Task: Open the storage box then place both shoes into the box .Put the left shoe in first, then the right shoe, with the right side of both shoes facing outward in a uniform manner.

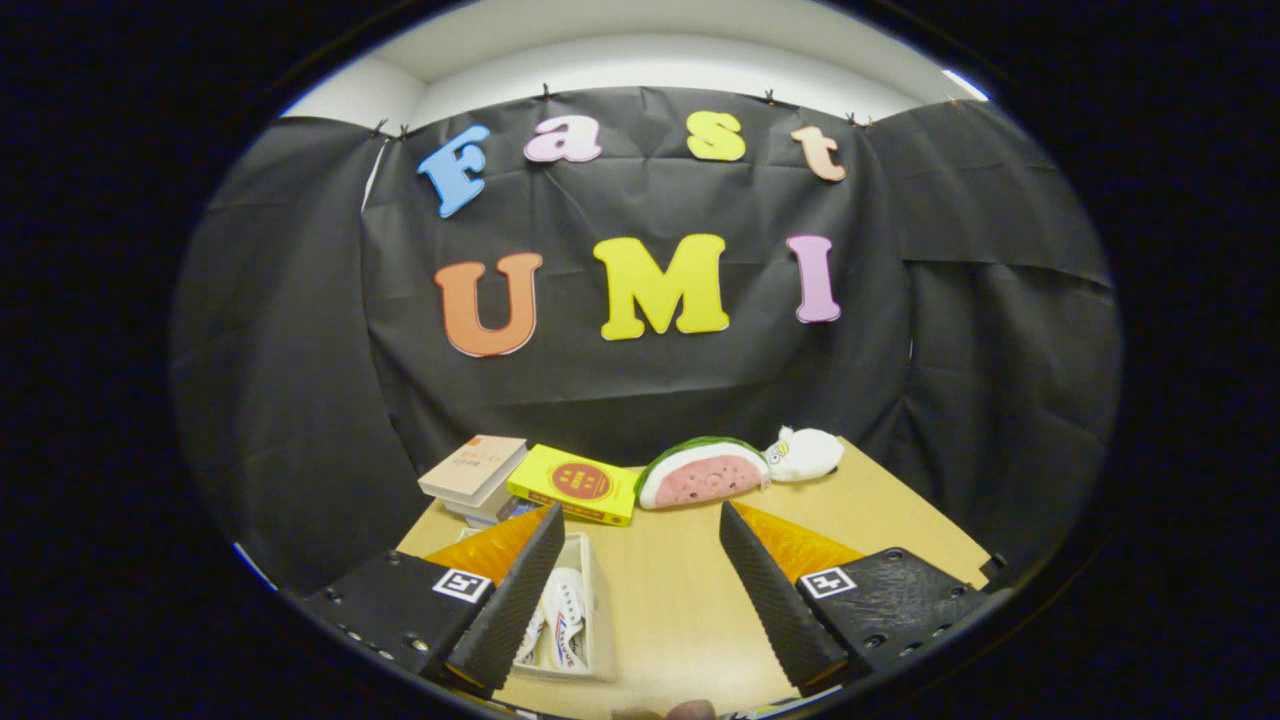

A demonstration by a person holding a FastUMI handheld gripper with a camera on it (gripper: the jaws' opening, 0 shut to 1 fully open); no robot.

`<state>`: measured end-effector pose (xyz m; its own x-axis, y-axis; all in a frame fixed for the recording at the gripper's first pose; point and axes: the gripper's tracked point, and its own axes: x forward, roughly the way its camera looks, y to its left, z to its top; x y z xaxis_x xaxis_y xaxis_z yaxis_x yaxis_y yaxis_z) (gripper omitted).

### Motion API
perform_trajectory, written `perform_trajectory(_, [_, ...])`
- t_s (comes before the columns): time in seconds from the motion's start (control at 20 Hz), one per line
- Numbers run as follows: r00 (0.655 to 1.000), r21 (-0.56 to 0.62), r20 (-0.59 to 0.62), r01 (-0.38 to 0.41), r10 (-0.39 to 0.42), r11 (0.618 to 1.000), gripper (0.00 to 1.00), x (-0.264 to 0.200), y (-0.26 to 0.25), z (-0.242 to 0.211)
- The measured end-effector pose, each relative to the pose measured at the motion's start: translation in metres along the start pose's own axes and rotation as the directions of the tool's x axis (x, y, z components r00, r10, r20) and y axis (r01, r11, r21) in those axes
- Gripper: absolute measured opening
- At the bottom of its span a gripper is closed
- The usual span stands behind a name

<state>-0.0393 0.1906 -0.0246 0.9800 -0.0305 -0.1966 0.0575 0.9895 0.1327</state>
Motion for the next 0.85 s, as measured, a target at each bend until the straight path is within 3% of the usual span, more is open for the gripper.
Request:
perform_trajectory(0.35, [0.998, 0.014, 0.056, 0.032, -0.033, 0.999, 0.96, -0.04, -0.056, 0.023])
perform_trajectory(0.85, [0.994, 0.063, 0.109, 0.017, -0.023, 0.998, 0.96, -0.07, -0.09, 0.052])
